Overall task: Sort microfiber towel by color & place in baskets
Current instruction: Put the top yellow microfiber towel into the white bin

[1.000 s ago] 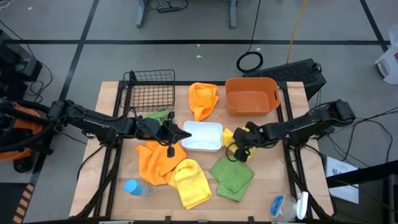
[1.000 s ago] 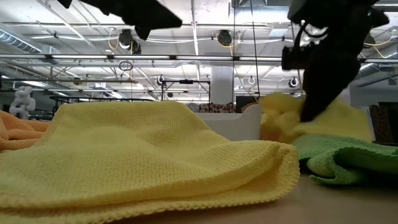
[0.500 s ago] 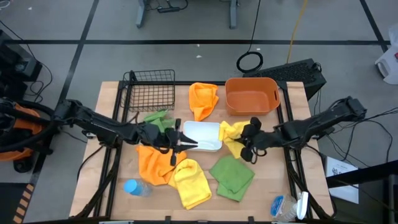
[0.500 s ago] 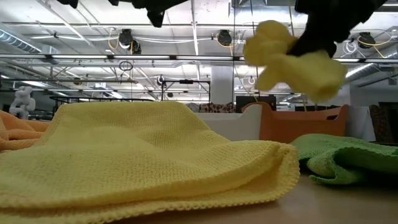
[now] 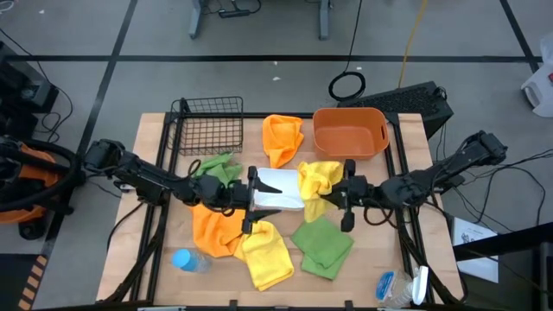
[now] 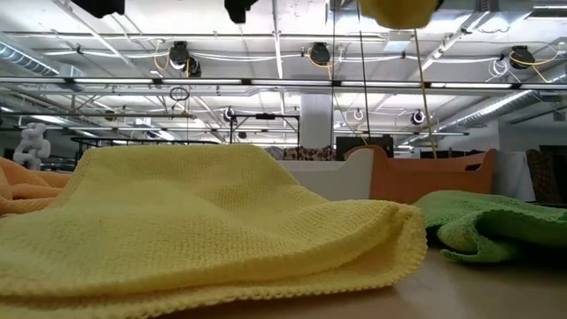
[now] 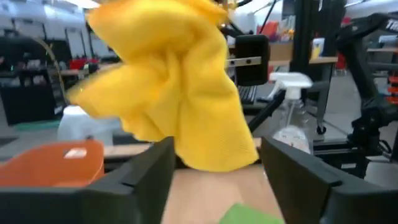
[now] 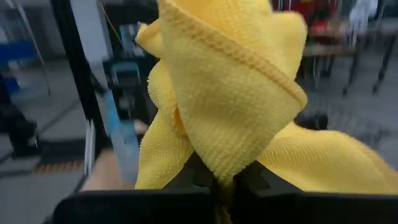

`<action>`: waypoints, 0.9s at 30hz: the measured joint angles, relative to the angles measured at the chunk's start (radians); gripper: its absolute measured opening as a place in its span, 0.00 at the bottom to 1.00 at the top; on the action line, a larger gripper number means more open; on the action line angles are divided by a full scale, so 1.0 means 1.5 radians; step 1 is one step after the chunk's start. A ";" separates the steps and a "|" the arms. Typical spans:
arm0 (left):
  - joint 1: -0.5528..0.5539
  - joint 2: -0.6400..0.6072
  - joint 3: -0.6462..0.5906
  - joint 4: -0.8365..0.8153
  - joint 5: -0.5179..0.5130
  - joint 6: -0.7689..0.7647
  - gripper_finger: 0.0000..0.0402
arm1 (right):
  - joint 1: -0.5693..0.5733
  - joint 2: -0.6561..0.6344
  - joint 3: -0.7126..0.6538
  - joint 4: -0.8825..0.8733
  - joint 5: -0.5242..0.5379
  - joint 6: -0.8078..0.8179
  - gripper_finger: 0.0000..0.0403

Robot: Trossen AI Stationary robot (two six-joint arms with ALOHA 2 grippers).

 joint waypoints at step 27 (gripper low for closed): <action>-0.120 0.035 0.000 0.107 -0.016 0.024 0.97 | -0.003 0.324 0.000 0.652 -0.231 -0.244 0.02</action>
